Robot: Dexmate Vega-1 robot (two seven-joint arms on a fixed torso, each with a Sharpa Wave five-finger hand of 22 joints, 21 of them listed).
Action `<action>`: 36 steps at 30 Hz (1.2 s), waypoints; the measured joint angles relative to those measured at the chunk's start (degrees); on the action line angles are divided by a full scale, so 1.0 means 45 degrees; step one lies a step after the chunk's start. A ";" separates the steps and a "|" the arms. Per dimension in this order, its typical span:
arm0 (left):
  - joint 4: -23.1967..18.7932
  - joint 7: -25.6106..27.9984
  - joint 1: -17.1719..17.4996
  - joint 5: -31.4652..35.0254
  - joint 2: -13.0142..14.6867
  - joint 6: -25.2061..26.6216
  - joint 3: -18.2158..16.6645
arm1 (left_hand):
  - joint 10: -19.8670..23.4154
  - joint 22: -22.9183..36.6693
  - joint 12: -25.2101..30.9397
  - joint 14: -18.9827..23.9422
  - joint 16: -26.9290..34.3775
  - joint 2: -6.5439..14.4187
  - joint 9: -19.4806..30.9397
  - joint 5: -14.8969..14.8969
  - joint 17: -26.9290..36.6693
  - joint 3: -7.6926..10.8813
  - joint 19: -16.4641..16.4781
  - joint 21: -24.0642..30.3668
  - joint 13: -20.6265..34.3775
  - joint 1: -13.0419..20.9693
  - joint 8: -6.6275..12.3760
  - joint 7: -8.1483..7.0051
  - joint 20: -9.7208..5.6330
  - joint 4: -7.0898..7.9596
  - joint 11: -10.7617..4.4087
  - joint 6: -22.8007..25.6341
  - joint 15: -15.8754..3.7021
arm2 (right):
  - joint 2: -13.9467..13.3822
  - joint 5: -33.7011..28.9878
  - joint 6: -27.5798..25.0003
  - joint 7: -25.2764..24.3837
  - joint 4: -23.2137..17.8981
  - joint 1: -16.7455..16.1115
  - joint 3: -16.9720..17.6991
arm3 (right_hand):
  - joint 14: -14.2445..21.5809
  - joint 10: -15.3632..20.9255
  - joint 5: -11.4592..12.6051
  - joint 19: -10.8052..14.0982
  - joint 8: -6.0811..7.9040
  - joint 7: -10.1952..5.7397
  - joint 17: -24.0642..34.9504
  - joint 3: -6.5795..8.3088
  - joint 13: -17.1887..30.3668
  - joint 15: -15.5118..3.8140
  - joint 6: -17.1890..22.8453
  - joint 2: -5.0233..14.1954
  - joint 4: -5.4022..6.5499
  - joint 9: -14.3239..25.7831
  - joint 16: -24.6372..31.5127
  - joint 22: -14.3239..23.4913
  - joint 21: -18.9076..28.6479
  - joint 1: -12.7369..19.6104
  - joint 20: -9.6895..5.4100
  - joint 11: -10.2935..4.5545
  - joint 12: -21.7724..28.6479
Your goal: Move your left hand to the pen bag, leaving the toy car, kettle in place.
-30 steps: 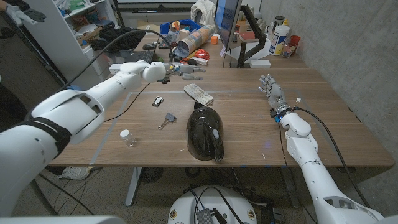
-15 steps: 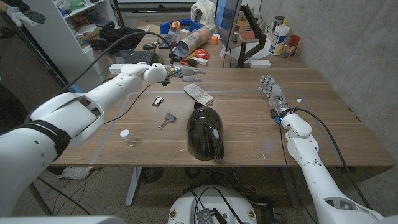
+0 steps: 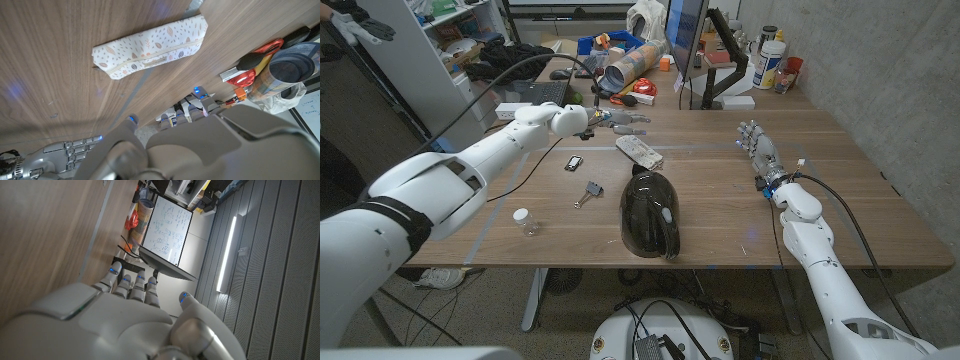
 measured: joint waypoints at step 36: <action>-0.0062 -0.0290 0.0240 -0.0028 0.0043 0.0134 -0.0016 | 0.0000 -0.0005 0.0000 0.0000 -0.0001 0.0000 -0.0001 0.0000 0.0000 0.0000 0.0000 -0.0032 0.0000 0.0000 0.0000 0.0001 0.0000 0.0000 0.0000 0.0001 0.0000 | -0.0055 -0.0057 -0.0202 0.0023 -0.0251 -0.0170 0.0033 | -0.0046 0.0002 0.0000 0.0142 0.0000 0.0000 0.0000 0.0000 0.0000 0.0046 0.0000 0.0000 0.0000 0.0000 0.0000 -0.0002 -0.0098 0.0000 -0.0001 -0.0003 0.0000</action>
